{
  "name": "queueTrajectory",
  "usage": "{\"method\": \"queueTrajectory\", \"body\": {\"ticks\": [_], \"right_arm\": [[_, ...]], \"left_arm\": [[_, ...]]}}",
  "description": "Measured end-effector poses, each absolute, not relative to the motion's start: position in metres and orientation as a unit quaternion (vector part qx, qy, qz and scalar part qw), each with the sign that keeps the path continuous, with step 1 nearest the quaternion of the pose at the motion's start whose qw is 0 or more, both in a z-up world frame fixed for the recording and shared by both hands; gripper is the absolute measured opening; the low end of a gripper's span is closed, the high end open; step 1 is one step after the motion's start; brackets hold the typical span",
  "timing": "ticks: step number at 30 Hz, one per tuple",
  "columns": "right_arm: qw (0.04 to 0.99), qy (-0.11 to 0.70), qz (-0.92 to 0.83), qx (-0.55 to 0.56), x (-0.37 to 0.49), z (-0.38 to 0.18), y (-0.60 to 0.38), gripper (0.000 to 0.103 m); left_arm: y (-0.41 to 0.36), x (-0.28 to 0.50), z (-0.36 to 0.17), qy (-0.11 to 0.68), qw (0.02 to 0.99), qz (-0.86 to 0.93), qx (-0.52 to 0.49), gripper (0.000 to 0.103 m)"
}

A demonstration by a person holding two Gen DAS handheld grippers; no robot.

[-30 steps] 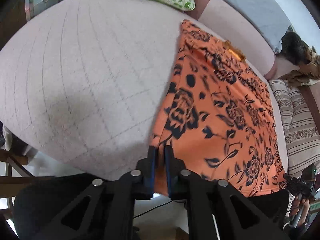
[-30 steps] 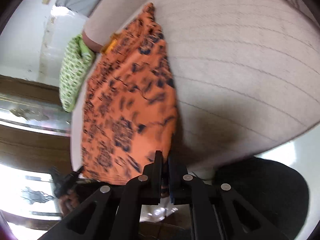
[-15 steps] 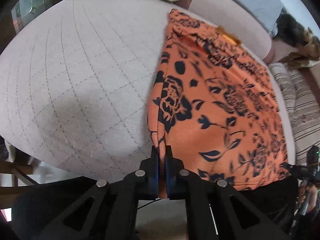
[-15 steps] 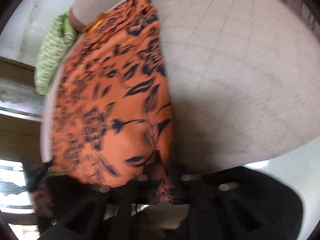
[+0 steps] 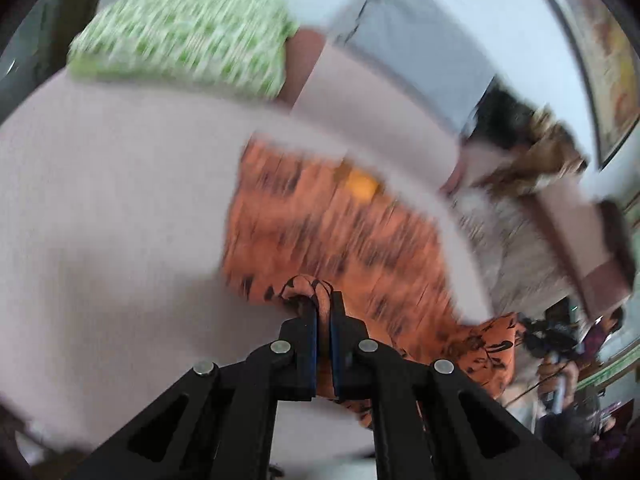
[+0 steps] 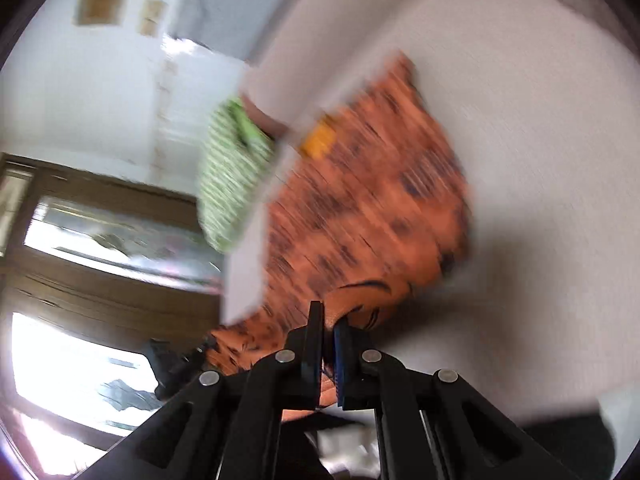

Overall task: Fold small clothes
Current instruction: 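Lay the hem over the collar with both tools and release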

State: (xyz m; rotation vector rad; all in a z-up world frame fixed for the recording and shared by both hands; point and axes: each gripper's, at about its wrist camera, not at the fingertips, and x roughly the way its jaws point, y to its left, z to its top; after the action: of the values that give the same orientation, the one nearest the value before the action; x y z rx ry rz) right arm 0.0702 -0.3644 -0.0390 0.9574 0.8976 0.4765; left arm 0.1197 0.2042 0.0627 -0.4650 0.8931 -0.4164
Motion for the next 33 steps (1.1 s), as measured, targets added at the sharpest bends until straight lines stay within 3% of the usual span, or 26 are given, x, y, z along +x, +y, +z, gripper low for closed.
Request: {"method": "queueTrajectory", "body": {"ticks": [4, 7, 10, 12, 15, 17, 18, 19, 21, 25, 30, 33], "right_arm": [[0.794, 0.347, 0.217, 0.448, 0.166, 0.003, -0.381, 0.004], [0.808, 0.344, 0.181, 0.442, 0.23, -0.008, -0.387, 0.006], [0.796, 0.378, 0.125, 0.455, 0.29, -0.066, -0.393, 0.009], [0.77, 0.446, 0.073, 0.451, 0.317, -0.121, -0.391, 0.012], [0.778, 0.44, 0.072, 0.443, 0.314, -0.14, -0.389, 0.015], [0.792, 0.421, 0.075, 0.435, 0.306, -0.127, -0.391, 0.041], [0.799, 0.416, 0.072, 0.428, 0.303, -0.12, -0.392, 0.079], [0.807, 0.411, 0.06, 0.42, 0.295, -0.109, -0.394, 0.09], [0.824, 0.382, 0.055, 0.415, 0.278, -0.082, -0.401, 0.09], [0.841, 0.36, 0.064, 0.398, 0.232, -0.057, -0.397, 0.09], [0.823, 0.452, 0.07, 0.338, 0.214, -0.1, -0.366, 0.088], [0.845, 0.451, 0.062, 0.281, 0.218, -0.108, -0.346, 0.088]], "left_arm": [[0.201, 0.209, 0.073, 0.401, 0.869, -0.172, -0.235, 0.006], [0.193, 0.28, 0.034, 0.413, 0.872, -0.127, -0.231, 0.008], [0.181, 0.335, -0.042, 0.489, 0.842, -0.074, -0.219, 0.026], [0.171, 0.351, -0.08, 0.521, 0.833, -0.028, -0.182, 0.049], [0.172, 0.346, -0.073, 0.496, 0.847, -0.037, -0.184, 0.057], [0.179, 0.337, -0.053, 0.476, 0.856, -0.043, -0.197, 0.061], [0.183, 0.329, -0.041, 0.461, 0.863, -0.049, -0.202, 0.064], [0.187, 0.318, -0.029, 0.443, 0.872, -0.052, -0.2, 0.066], [0.195, 0.297, -0.012, 0.421, 0.886, -0.047, -0.189, 0.073], [0.202, 0.25, -0.015, 0.424, 0.883, -0.063, -0.193, 0.078], [0.183, 0.231, -0.069, 0.487, 0.853, -0.064, -0.174, 0.077], [0.171, 0.232, -0.075, 0.47, 0.865, -0.055, -0.165, 0.077]]}}
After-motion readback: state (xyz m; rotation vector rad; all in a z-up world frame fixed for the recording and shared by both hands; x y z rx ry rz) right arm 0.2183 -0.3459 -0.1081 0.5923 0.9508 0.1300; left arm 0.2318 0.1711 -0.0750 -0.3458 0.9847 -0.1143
